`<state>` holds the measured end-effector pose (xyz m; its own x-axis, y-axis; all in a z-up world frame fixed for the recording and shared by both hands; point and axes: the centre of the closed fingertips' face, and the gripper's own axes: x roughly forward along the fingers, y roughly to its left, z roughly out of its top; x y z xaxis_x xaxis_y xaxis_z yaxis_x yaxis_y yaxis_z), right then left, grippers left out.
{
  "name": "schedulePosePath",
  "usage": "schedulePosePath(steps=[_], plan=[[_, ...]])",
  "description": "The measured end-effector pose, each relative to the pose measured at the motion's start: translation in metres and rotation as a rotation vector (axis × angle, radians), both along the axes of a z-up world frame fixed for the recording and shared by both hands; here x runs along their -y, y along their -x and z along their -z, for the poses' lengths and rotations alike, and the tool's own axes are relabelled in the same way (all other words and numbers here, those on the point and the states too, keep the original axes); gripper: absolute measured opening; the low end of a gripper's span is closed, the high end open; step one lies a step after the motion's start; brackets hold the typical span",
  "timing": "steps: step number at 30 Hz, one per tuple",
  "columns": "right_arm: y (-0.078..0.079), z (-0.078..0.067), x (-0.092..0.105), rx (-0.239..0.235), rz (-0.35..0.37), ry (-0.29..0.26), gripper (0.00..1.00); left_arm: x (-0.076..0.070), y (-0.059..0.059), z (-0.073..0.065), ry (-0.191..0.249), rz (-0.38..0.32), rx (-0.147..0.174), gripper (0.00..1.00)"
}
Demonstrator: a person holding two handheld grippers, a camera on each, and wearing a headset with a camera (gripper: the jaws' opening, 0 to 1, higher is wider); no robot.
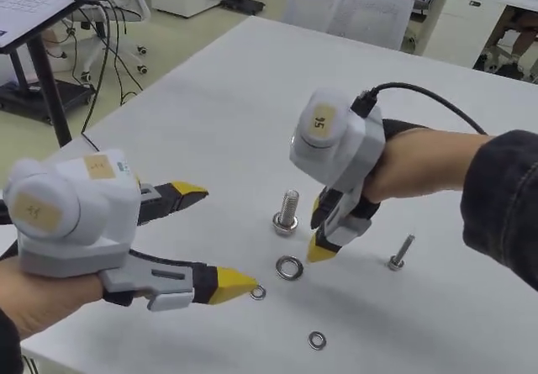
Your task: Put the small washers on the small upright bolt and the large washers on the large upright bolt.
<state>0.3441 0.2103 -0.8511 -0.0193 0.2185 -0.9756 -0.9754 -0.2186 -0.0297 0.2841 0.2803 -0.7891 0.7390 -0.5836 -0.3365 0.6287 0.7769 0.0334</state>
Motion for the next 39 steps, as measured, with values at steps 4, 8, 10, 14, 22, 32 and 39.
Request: schedulePosePath(steps=[4,8,10,14,22,32,39], plan=[[0.006,0.007,-0.001,-0.008,-0.008,0.011,0.31,0.0,0.001,-0.001,-0.003,-0.002,0.002,0.76],[0.011,0.012,-0.003,-0.016,-0.014,0.014,0.31,0.001,0.002,-0.002,-0.003,-0.005,0.003,0.76],[0.013,0.014,-0.005,-0.023,-0.015,0.016,0.31,0.001,0.003,-0.002,-0.003,-0.005,0.002,0.76],[0.015,0.019,-0.006,-0.028,-0.016,0.018,0.31,0.001,0.004,-0.001,-0.004,-0.007,0.0,0.76],[0.019,0.026,-0.007,-0.034,-0.015,0.025,0.31,0.0,0.005,-0.001,-0.004,-0.007,-0.001,0.76],[0.018,0.03,-0.009,-0.03,-0.016,0.032,0.3,-0.001,0.005,0.0,-0.002,-0.009,-0.003,0.76],[0.018,0.029,-0.01,-0.019,-0.023,0.037,0.3,-0.001,0.005,0.0,0.0,-0.005,-0.004,0.76]])
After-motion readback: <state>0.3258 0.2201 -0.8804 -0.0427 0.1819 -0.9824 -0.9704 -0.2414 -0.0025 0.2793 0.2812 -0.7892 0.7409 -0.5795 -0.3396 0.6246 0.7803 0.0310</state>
